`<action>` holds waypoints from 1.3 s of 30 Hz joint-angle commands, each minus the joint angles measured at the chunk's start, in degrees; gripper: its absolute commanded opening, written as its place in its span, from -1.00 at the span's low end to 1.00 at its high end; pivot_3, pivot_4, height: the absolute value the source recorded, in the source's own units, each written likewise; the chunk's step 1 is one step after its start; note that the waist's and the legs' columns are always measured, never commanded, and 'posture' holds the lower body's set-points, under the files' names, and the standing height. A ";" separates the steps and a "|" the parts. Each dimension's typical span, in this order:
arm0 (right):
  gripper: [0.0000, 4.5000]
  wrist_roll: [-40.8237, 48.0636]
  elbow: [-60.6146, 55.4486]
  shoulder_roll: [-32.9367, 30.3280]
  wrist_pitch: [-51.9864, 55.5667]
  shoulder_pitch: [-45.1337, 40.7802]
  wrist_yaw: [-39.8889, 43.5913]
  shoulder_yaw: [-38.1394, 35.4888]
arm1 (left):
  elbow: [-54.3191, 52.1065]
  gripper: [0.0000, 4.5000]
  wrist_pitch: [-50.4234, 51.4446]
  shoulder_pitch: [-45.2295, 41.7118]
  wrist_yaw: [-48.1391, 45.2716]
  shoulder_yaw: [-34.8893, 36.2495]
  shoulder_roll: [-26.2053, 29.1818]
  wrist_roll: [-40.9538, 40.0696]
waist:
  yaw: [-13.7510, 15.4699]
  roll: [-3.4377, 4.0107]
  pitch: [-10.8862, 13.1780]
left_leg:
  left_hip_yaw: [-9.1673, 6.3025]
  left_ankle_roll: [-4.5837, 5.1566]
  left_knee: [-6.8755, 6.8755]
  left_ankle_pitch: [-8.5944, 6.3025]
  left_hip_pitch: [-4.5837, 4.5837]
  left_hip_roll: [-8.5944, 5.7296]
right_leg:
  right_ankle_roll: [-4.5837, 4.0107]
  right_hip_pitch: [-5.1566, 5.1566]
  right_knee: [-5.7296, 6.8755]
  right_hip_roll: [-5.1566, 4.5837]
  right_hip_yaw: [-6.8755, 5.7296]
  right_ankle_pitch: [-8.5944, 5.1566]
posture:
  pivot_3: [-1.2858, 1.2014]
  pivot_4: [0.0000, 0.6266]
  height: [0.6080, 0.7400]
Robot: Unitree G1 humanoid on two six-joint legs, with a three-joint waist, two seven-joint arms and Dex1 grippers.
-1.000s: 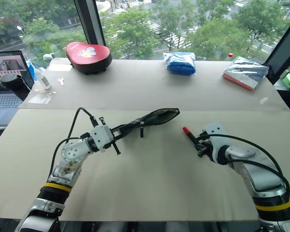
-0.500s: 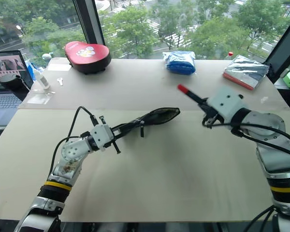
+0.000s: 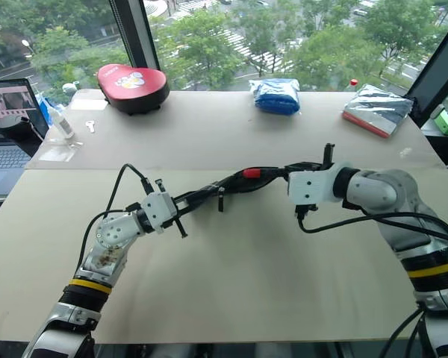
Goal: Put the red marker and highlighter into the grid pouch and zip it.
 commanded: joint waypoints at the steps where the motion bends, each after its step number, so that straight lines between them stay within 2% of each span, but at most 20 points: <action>1: -0.77 -2.92 0.59 1.78 -4.71 -3.34 0.03 1.97 | -2.37 -1.00 -1.21 -0.60 -0.09 -0.17 -0.13 -0.56 | -0.01 0.00 0.00 | 0.01 -0.01 0.00 0.01 0.00 -0.01 | 0.00 0.00 0.00 0.00 0.00 0.00 | 0.03 -0.52 1.00; 9: -0.77 -6.07 2.52 10.66 -7.52 -7.58 0.55 7.65 | -2.13 -1.00 -1.03 -1.07 -0.04 -0.45 -0.28 -0.51 | -0.14 0.00 0.00 | 0.00 -0.25 0.00 0.15 -0.01 0.00 | 0.00 -0.01 0.00 0.01 0.00 0.00 | 0.03 -0.52 1.00; 14: -0.77 -3.42 2.26 15.65 -3.94 -7.17 2.56 7.83 | -2.07 -1.00 -0.95 -1.06 0.19 -0.38 -0.31 -0.44 | -0.09 0.00 0.00 | 0.00 -0.28 -0.02 0.17 -0.02 -0.02 | 0.00 -0.04 0.02 0.01 0.00 0.00 | 0.03 -0.52 1.00; 15: -0.32 -2.49 2.00 15.84 -3.02 -6.69 3.52 7.46 | -2.13 -1.00 -0.93 -1.02 0.25 -0.34 -0.31 -0.41 | -0.13 0.00 0.00 | 0.00 -0.29 -0.02 0.17 -0.03 -0.02 | 0.00 -0.04 0.02 0.01 0.00 0.00 | 0.03 -0.52 1.00; 19: 0.25 -4.34 4.22 15.81 -1.48 -7.60 1.33 5.11 | -2.30 -1.00 -0.85 -0.83 0.41 -0.22 -0.25 -0.39 | -0.09 0.00 0.00 | -0.01 -0.28 -0.02 0.16 -0.03 -0.02 | -0.01 -0.04 0.04 0.02 -0.01 0.00 | 0.03 -0.52 1.00; 24: 0.25 -1.39 6.19 15.37 -3.05 -8.12 -1.14 1.36 | -2.29 -1.00 -0.77 -0.77 0.50 -0.23 -0.26 -0.37 | -0.16 0.00 0.00 | -0.01 -0.29 -0.03 0.16 -0.03 -0.03 | -0.01 -0.06 0.03 0.02 -0.01 0.00 | 0.03 -0.52 1.00; 27: 0.25 7.28 6.04 15.52 1.20 -6.28 1.47 -3.56 | -2.17 -1.00 -0.79 -0.80 0.47 -0.34 -0.34 -0.37 | -0.16 0.00 0.00 | -0.01 -0.31 -0.04 0.17 -0.05 -0.03 | -0.01 -0.09 0.02 0.02 0.00 0.00 | 0.03 -0.52 1.00; 31: 0.25 41.19 -4.16 14.47 39.45 -1.58 9.27 -18.25 | -1.97 -1.00 -0.89 -0.87 0.43 -0.39 -0.43 -0.37 | 0.32 0.00 0.00 | -0.06 -0.27 -0.04 0.16 -0.11 0.01 | -0.02 -0.04 0.02 0.01 -0.03 0.02 | 0.03 -0.52 1.00; 33: 0.25 50.85 -7.72 12.12 50.98 0.28 10.96 -21.90 | -2.03 -1.00 -0.91 -0.77 0.42 -0.38 -0.42 -0.40 | 0.45 0.00 0.00 | -0.08 -0.23 -0.02 0.13 -0.17 0.02 | -0.03 -0.03 0.04 0.00 -0.04 0.03 | 0.03 -0.52 1.00; 36: 0.25 53.15 -14.11 6.88 54.91 9.32 14.94 -22.12 | -2.16 -1.00 -0.86 -0.58 0.36 -0.37 -0.35 -0.46 | 0.35 0.02 -0.01 | -0.11 0.22 -0.04 -0.18 -0.25 0.04 | -0.03 -0.11 0.00 -0.04 -0.05 0.03 | 0.03 -0.52 1.00; 39: 0.25 51.52 -19.07 4.26 56.04 16.82 14.83 -19.56 | -2.12 -1.00 -0.88 -0.48 0.22 -0.36 -0.28 -0.54 | 0.32 0.02 -0.01 | -0.15 0.22 -0.05 -0.24 -0.27 0.04 | -0.02 -0.15 0.01 -0.02 -0.12 0.02 | 0.03 -0.52 1.00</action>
